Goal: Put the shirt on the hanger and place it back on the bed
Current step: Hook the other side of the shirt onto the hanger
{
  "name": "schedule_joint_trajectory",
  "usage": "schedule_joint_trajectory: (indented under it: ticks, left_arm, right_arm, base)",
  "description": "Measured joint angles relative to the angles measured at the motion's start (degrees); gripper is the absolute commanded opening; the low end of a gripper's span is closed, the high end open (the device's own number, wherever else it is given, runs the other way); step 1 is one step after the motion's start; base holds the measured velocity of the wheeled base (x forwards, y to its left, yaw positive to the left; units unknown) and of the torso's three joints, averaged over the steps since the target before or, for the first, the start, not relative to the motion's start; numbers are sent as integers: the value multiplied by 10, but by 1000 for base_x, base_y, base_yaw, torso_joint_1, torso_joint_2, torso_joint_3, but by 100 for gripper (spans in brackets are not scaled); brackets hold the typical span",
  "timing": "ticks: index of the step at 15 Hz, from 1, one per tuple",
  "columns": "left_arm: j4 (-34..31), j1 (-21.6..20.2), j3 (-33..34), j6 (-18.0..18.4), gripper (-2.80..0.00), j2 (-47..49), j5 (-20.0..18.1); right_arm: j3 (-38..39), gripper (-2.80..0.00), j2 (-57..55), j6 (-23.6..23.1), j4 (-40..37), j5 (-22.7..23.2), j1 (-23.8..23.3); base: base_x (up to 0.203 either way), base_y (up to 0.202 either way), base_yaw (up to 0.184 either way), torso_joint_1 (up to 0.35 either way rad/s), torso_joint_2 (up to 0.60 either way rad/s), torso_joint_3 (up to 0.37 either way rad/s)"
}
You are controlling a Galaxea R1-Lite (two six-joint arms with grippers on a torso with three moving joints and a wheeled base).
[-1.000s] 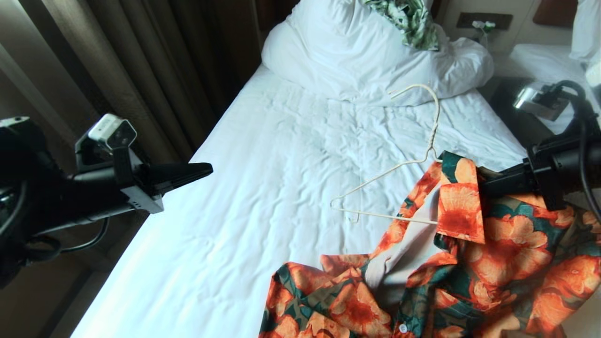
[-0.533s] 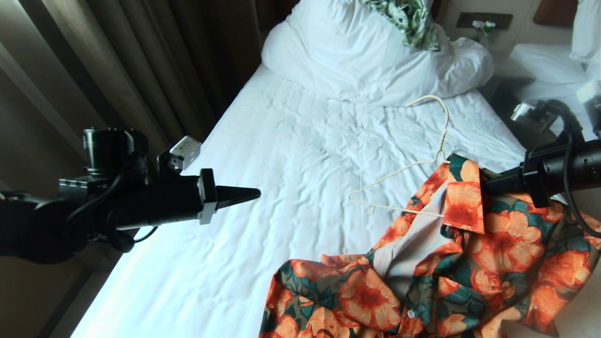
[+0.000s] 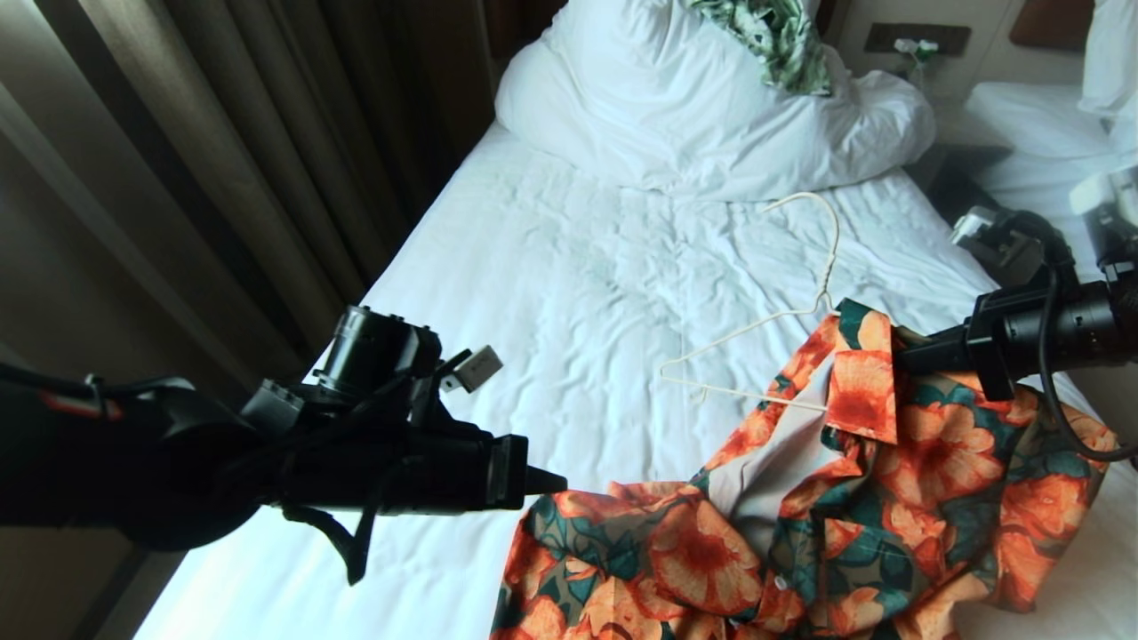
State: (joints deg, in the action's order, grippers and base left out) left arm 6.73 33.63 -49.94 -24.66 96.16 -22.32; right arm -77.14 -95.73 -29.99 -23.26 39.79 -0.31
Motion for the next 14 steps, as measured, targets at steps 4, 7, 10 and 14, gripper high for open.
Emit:
schedule_joint_trajectory:
  ticks: [4,7,10,14]
  left_arm:
    - [-3,99,-51,0,-280,60,90]
    - [-9,150,-103,0,-280,108,150]
    - [-68,179,-171,-1,-280,131,175]
    - [-99,203,-244,0,0,188,246]
  right_arm:
    - [3,-280,0,0,1,0,3]
    - [4,-280,0,-1,1,0,3]
    - [8,-280,0,-3,2,-1,2]
    - [9,-280,0,-4,4,0,2]
  base:
    - [0,0,0,0,0,0]
    - [0,0,0,0,0,0]
    - [0,0,0,0,0,0]
    - [0,0,0,0,0,0]
